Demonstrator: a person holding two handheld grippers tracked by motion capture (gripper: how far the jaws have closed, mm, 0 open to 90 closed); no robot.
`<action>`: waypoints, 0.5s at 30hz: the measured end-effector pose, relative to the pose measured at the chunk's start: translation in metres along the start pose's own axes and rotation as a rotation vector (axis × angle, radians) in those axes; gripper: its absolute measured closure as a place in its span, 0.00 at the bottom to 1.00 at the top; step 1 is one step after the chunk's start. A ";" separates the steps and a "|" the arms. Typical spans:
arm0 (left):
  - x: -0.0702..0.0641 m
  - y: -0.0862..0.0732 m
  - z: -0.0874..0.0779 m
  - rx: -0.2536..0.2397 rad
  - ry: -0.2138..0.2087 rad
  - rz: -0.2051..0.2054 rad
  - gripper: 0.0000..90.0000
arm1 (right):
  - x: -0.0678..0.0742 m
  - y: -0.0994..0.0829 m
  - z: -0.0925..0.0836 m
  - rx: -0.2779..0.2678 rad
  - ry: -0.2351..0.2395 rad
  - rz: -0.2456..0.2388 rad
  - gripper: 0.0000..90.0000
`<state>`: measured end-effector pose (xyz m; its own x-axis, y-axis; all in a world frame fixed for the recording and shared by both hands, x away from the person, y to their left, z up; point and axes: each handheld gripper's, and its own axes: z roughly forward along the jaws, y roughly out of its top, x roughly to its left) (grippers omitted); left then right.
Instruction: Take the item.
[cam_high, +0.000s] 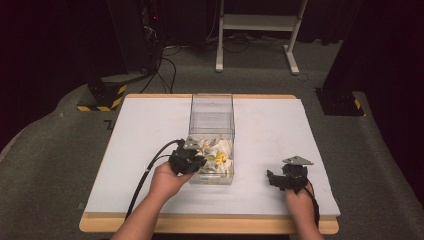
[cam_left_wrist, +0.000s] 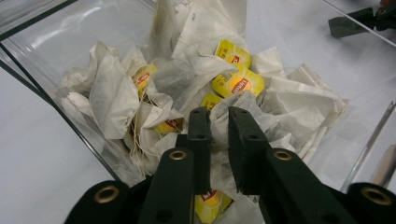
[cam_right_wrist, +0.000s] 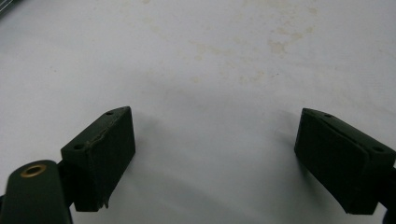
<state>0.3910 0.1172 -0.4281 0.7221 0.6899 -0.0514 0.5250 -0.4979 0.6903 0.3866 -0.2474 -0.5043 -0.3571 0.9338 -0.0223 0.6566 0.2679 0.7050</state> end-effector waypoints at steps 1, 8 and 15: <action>0.000 -0.001 0.000 -0.004 -0.001 -0.002 0.91 | 0.000 0.000 0.000 -0.001 0.000 -0.002 0.13; -0.001 -0.004 -0.002 -0.031 0.004 0.002 0.96 | 0.000 0.000 0.000 0.000 -0.001 -0.001 0.14; -0.002 -0.007 -0.008 -0.082 0.000 0.004 0.96 | 0.000 0.000 0.000 0.000 0.000 -0.002 0.14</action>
<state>0.3823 0.1234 -0.4267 0.7240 0.6881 -0.0488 0.4838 -0.4560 0.7470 0.3867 -0.2474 -0.5043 -0.3584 0.9332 -0.0243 0.6554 0.2701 0.7053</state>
